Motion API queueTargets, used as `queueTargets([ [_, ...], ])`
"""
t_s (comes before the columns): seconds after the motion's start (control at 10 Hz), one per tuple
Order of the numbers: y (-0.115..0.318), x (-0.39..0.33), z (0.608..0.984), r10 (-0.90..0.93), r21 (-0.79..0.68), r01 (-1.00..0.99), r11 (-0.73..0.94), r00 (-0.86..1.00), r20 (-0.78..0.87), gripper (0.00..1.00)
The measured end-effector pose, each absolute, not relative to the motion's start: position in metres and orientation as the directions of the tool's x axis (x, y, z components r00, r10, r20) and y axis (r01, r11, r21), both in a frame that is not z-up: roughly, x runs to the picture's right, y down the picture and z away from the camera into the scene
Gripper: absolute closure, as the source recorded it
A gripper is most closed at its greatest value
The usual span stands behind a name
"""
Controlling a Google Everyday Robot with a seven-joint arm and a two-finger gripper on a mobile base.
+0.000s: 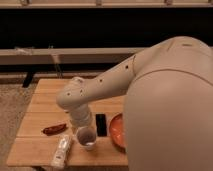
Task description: Pick up the ceramic cup
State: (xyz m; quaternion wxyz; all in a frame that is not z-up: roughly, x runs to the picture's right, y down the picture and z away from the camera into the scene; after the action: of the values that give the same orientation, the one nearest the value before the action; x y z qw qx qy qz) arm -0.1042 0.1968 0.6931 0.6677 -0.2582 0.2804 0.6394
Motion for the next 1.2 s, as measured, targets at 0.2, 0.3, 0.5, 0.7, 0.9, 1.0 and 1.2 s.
queueTargets([
  [0.2,0.197,-0.109,0.692,0.707,0.005,-0.998,0.061,0.040,-0.706,0.35],
  [0.3,0.202,-0.118,0.688,0.702,-0.007,-0.997,0.078,0.061,-0.709,0.35],
  [0.5,0.212,-0.137,0.681,0.693,-0.033,-0.994,0.108,0.100,-0.714,0.35],
  [0.7,0.216,-0.147,0.680,0.684,-0.049,-0.991,0.128,0.124,-0.718,0.35],
  [0.9,0.222,-0.149,0.683,0.679,-0.056,-0.990,0.130,0.130,-0.722,0.35],
  [1.0,0.226,-0.147,0.687,0.679,-0.058,-0.990,0.125,0.128,-0.723,0.36],
  [1.2,0.225,-0.146,0.692,0.674,-0.056,-0.990,0.127,0.127,-0.728,0.41],
])
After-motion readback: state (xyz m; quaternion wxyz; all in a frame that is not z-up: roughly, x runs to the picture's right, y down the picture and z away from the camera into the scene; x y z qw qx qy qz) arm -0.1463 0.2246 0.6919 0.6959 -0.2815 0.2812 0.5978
